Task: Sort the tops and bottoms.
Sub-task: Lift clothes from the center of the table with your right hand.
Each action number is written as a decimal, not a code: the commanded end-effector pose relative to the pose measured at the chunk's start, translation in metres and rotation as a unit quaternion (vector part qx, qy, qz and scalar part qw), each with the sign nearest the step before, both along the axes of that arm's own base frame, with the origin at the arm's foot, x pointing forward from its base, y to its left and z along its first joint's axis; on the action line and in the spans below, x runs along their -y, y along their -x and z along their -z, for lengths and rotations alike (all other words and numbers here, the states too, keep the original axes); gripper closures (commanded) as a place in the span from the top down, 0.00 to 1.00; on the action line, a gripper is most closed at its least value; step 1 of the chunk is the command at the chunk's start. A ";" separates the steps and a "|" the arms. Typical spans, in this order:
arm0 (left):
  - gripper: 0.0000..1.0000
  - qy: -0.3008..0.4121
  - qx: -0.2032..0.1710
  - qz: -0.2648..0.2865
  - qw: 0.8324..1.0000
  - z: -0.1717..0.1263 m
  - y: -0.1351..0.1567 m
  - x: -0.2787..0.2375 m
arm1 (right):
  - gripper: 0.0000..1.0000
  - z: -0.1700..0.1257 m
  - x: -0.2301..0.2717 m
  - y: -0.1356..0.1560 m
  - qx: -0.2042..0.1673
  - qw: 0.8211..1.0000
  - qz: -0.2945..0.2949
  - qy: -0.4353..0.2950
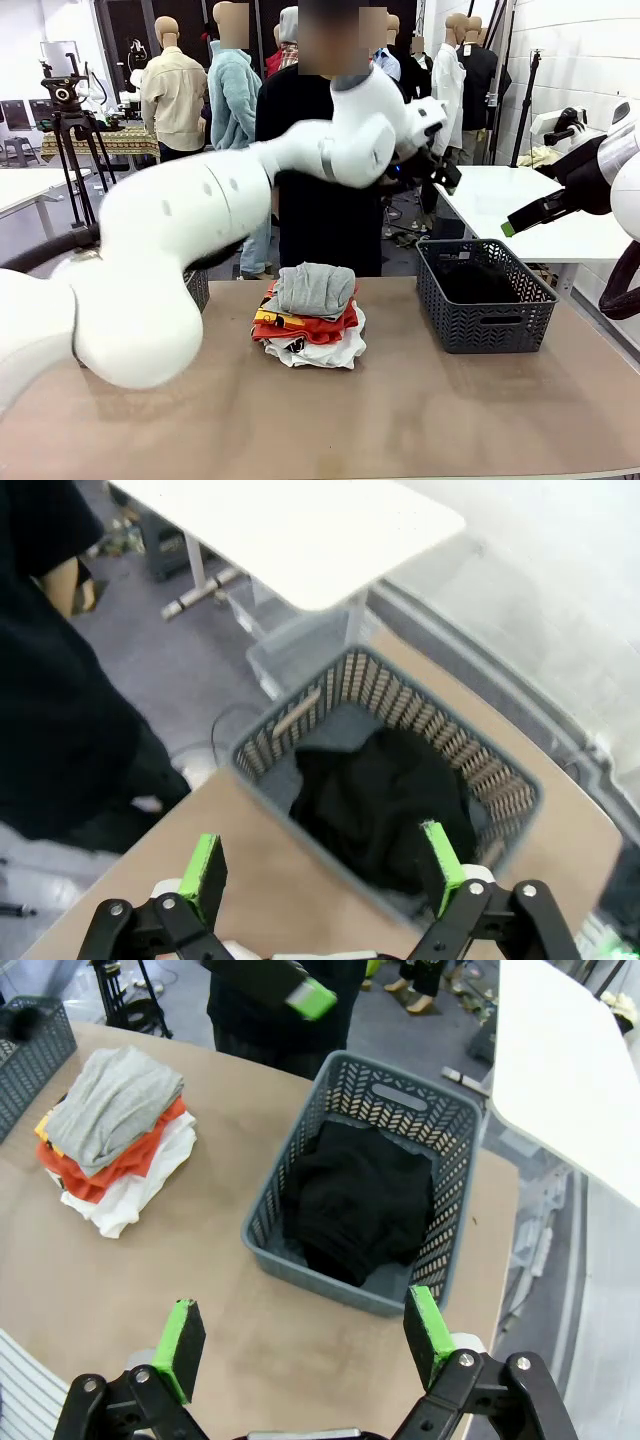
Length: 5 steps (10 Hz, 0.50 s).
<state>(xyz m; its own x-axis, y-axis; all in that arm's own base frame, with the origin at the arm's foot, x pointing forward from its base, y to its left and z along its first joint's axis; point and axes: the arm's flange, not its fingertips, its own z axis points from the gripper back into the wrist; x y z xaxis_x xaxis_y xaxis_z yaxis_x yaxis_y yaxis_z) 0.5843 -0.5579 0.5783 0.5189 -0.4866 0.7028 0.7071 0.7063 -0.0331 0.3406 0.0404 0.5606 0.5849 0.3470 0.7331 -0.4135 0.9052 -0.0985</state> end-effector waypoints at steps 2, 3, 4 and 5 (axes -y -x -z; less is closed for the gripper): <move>1.00 -0.070 -0.061 0.049 0.994 -0.011 0.085 -0.093 | 1.00 0.001 0.000 -0.001 -0.002 1.000 -0.004 -0.006; 1.00 -0.070 -0.054 0.017 0.996 -0.015 0.097 -0.111 | 1.00 0.001 0.000 -0.001 -0.002 1.000 -0.004 -0.006; 1.00 -0.061 -0.062 -0.023 0.996 -0.010 0.109 -0.127 | 1.00 0.001 0.000 -0.001 -0.002 1.000 -0.004 -0.006; 1.00 -0.074 -0.064 0.025 0.995 -0.060 0.027 -0.038 | 1.00 0.001 0.000 -0.001 -0.002 1.000 -0.004 -0.006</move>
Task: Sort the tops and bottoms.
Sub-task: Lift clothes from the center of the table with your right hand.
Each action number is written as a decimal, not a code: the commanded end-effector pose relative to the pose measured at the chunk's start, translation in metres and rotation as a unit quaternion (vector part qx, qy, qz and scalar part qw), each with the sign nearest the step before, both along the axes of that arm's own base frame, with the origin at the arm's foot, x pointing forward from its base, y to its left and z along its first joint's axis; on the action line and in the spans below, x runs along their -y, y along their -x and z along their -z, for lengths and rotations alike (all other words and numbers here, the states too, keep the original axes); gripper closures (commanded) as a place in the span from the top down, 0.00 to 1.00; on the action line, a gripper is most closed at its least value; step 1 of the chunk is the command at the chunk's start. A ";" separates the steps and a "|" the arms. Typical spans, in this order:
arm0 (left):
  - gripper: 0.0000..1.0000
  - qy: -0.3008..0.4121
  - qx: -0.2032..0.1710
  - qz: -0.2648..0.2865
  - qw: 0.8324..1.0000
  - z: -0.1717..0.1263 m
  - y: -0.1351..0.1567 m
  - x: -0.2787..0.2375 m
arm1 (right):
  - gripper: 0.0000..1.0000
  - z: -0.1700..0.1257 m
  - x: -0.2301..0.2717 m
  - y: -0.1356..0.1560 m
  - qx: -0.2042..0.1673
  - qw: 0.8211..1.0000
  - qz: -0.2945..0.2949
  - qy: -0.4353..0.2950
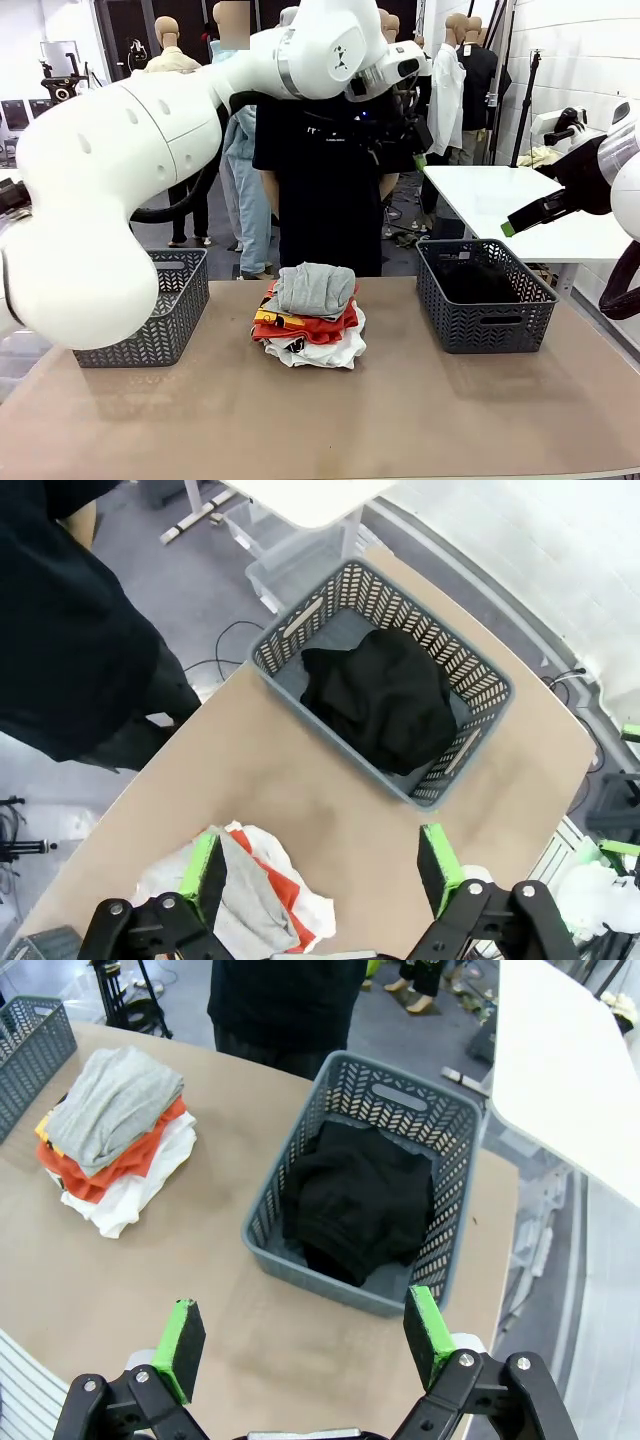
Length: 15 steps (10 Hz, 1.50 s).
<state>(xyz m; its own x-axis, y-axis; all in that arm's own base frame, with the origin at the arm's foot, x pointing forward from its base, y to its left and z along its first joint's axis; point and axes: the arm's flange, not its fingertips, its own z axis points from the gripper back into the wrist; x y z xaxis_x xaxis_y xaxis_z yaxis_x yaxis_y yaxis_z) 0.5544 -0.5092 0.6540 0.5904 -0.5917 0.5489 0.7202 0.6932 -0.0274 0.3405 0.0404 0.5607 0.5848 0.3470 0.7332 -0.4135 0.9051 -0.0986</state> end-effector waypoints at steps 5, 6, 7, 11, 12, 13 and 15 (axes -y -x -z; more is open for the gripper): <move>1.00 -0.004 -0.007 0.007 1.000 0.018 -0.002 0.010 | 1.00 0.001 0.001 -0.001 -0.002 1.000 -0.004 -0.006; 1.00 -0.033 0.007 -0.031 0.999 0.020 0.013 -0.031 | 1.00 0.001 0.001 -0.001 -0.002 1.000 -0.004 -0.006; 1.00 -0.077 0.040 -0.044 0.995 0.016 0.033 -0.076 | 1.00 0.001 0.001 -0.001 -0.002 1.000 -0.004 -0.006; 1.00 -0.106 0.040 -0.076 0.991 0.024 0.094 -0.181 | 1.00 0.001 0.001 -0.001 -0.002 1.000 -0.004 -0.006; 1.00 -0.089 0.025 -0.089 0.992 0.033 0.110 -0.206 | 1.00 0.001 0.001 -0.001 -0.002 1.000 -0.004 -0.006; 1.00 -0.075 0.013 -0.114 0.991 0.045 0.124 -0.226 | 1.00 0.001 0.001 -0.001 -0.002 1.000 -0.004 -0.006; 1.00 -0.103 0.024 -0.099 0.990 -0.082 -0.002 -0.122 | 1.00 0.001 0.001 -0.001 -0.002 1.000 -0.004 -0.006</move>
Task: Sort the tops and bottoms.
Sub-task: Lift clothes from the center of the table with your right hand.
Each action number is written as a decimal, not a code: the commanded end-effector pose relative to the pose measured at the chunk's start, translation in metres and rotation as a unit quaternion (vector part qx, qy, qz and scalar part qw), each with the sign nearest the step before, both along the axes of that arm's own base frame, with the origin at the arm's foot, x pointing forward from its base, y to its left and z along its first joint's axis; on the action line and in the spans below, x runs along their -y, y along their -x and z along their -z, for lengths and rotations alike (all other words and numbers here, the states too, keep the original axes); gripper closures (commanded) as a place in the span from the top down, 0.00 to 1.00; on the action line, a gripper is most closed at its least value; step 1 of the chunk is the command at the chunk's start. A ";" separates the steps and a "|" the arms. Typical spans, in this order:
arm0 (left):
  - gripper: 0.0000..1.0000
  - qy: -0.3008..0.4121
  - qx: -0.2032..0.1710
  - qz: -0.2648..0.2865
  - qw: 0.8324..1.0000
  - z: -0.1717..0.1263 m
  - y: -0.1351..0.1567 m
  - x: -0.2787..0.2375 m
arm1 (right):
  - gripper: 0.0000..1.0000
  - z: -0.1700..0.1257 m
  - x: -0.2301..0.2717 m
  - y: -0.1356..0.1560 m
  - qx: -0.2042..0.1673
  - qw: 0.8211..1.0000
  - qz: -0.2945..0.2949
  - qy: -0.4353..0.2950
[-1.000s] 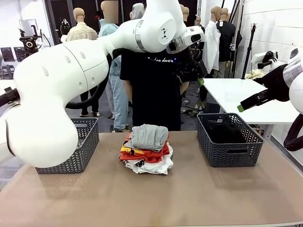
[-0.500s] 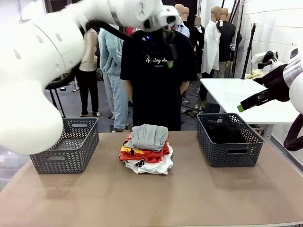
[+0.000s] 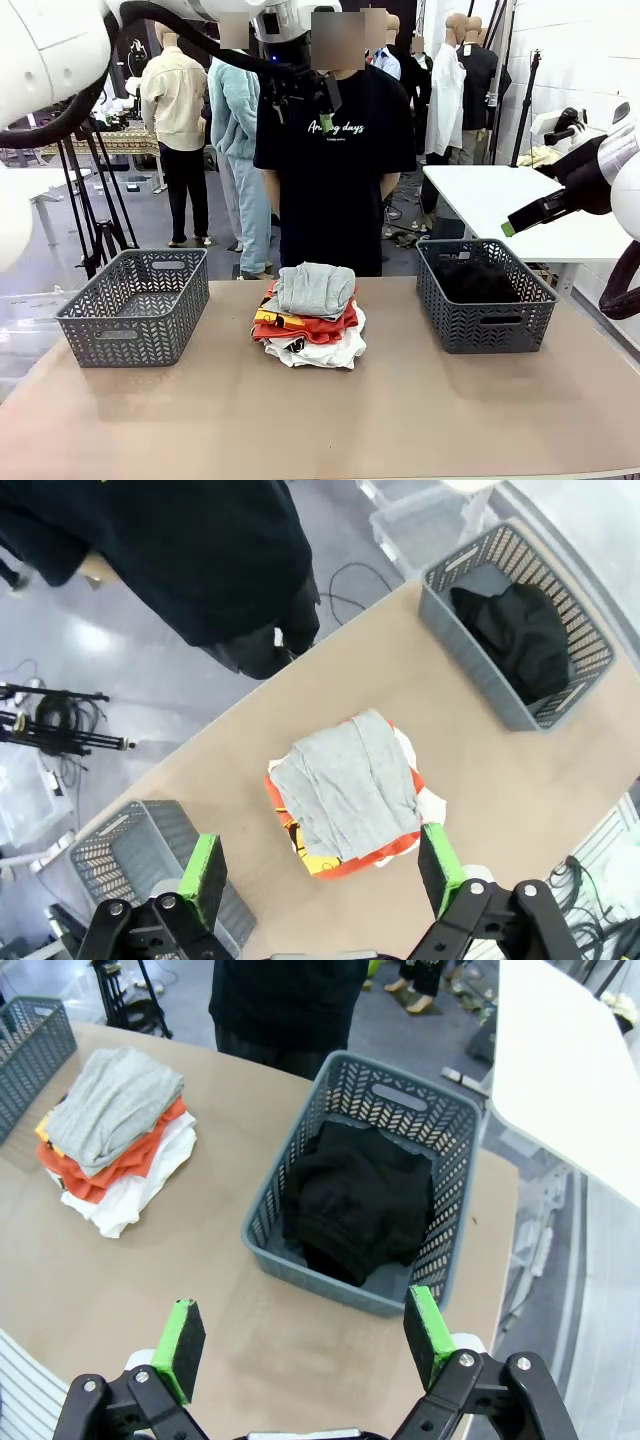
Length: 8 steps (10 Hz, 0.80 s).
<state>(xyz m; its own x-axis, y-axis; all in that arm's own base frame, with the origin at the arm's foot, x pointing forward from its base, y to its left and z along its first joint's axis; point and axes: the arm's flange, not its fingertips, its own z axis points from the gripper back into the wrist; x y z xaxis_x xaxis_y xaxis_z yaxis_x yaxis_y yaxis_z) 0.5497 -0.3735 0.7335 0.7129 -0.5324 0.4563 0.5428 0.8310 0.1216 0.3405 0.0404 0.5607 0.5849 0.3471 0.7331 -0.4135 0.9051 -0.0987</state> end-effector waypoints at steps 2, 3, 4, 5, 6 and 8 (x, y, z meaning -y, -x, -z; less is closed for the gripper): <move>1.00 -0.014 0.013 0.017 1.000 -0.003 -0.007 0.013 | 1.00 0.001 0.001 -0.001 -0.002 1.000 -0.004 -0.007; 1.00 -0.014 0.013 0.017 1.000 -0.003 -0.007 0.013 | 1.00 0.001 0.001 -0.001 -0.002 1.000 -0.004 -0.007; 1.00 -0.014 0.013 0.017 1.000 -0.003 -0.007 0.013 | 1.00 0.001 0.001 -0.001 -0.002 1.000 -0.004 -0.007; 1.00 -0.009 0.002 0.011 1.000 0.007 -0.001 0.010 | 1.00 0.001 0.001 -0.001 -0.002 1.000 -0.004 -0.007; 1.00 -0.019 -0.010 -0.018 1.000 0.044 0.015 -0.013 | 1.00 0.001 0.001 -0.001 -0.002 1.000 -0.004 -0.007; 1.00 -0.049 -0.053 -0.097 0.993 0.086 0.059 -0.102 | 1.00 0.001 0.001 -0.001 -0.002 1.000 -0.004 -0.007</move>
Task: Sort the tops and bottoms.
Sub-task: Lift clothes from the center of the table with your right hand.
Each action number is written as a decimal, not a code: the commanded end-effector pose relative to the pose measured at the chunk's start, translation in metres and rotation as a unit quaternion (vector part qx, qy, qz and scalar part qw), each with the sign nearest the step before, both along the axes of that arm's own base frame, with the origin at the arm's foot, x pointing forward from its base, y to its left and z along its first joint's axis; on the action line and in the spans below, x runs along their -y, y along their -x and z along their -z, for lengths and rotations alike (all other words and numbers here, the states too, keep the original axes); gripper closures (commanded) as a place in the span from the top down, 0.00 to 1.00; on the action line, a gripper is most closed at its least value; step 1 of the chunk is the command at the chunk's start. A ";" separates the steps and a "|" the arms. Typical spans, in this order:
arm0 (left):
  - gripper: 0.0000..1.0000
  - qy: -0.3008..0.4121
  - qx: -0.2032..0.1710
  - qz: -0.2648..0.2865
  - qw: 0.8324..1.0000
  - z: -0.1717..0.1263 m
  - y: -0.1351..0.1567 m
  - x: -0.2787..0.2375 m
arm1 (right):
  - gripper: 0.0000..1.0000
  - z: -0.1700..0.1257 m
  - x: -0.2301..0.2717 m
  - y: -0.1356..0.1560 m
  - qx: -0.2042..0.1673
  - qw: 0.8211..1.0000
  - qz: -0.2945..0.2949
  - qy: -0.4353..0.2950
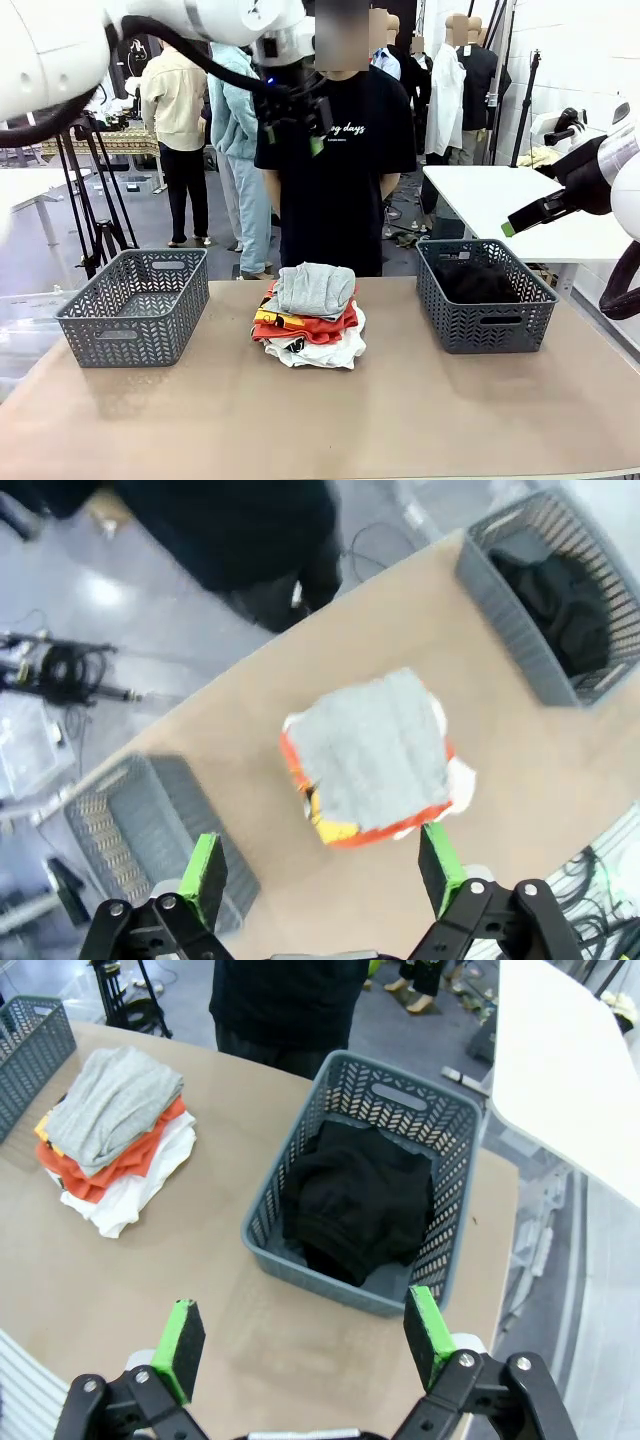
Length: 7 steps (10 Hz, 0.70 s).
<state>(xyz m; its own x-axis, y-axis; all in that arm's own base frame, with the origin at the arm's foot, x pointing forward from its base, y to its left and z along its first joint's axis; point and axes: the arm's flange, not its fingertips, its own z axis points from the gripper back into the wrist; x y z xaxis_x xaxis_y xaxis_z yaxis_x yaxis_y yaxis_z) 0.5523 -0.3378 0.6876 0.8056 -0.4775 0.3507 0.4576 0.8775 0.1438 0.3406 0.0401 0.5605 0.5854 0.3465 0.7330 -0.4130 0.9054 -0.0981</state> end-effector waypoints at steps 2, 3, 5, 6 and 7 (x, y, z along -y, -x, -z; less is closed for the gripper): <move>1.00 -0.033 0.016 -0.130 0.991 0.029 0.080 -0.148 | 1.00 0.001 0.000 -0.001 -0.002 1.000 -0.004 -0.006; 1.00 0.012 0.024 -0.135 0.991 0.021 0.080 -0.175 | 1.00 0.001 0.000 -0.001 -0.002 1.000 -0.004 -0.006; 1.00 0.061 0.007 -0.112 0.992 0.028 0.086 -0.199 | 1.00 0.001 0.000 -0.001 -0.002 1.000 -0.004 -0.006; 1.00 0.100 0.015 -0.105 0.989 0.036 0.102 -0.206 | 1.00 0.001 0.000 -0.001 -0.002 1.000 -0.004 -0.006; 1.00 0.115 0.003 -0.151 0.982 0.049 0.111 -0.209 | 1.00 0.001 0.000 -0.001 -0.002 1.000 -0.004 -0.006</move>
